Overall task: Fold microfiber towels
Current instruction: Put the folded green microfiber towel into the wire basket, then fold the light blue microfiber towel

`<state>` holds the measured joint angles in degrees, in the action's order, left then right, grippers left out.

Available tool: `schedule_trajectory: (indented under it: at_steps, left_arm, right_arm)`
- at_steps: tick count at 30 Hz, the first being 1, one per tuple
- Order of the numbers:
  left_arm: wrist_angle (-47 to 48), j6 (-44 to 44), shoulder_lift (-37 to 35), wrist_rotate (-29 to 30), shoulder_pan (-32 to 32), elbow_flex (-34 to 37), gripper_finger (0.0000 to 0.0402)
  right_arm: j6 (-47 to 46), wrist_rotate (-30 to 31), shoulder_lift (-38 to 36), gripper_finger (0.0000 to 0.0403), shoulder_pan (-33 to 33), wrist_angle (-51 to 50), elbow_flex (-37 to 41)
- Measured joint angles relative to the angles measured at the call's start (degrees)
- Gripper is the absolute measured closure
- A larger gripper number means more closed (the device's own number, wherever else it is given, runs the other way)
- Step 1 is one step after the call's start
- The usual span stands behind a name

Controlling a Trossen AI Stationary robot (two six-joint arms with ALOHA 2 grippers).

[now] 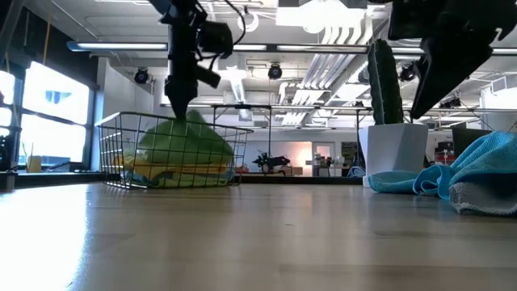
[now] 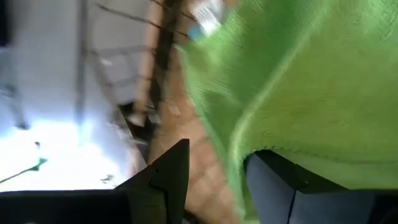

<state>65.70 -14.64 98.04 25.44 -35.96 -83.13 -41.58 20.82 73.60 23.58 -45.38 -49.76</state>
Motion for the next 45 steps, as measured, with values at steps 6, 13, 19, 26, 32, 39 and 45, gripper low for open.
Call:
schedule_trajectory:
  at_steps: [6, 13, 19, 26, 32, 39, 45]
  left_arm:
    - [-0.18, 5.35, 0.04, 0.79, -1.44, 6.47, 0.0264]
    - [-2.46, 8.13, 0.04, 6.14, -0.78, 7.87, 0.0269]
    - [-2.69, 9.48, -2.27, -4.47, 2.96, 4.68, 0.027]
    - [-5.79, 16.38, -6.39, -15.73, 13.42, 3.86, 0.0271]
    - [-12.7, 20.13, -6.56, -15.94, 24.77, 3.91, 0.0271]
    - [-25.73, 17.67, -6.01, -16.01, 37.56, 3.91, 0.0271]
    - [-30.87, 20.78, -6.01, -15.34, 44.82, 3.91, 0.0271]
  right_arm:
    - [-0.58, 0.02, 0.0, 0.021, 2.1, 0.21, 0.0]
    - [-1.97, 0.3, 0.0, 0.021, 2.09, -0.64, 0.0]
    - [-11.91, 1.21, 0.0, 0.021, 0.94, -11.03, 0.0]
    - [-22.88, -2.68, 0.0, 0.021, -0.18, -17.75, 0.0]
    - [-27.8, -9.01, 0.0, 0.021, 0.93, -14.91, 0.0]
    - [-24.2, -9.16, 0.0, 0.021, 0.83, -12.63, 0.0]
    - [-24.06, -9.18, 0.0, 0.021, 0.83, -11.88, 0.0]
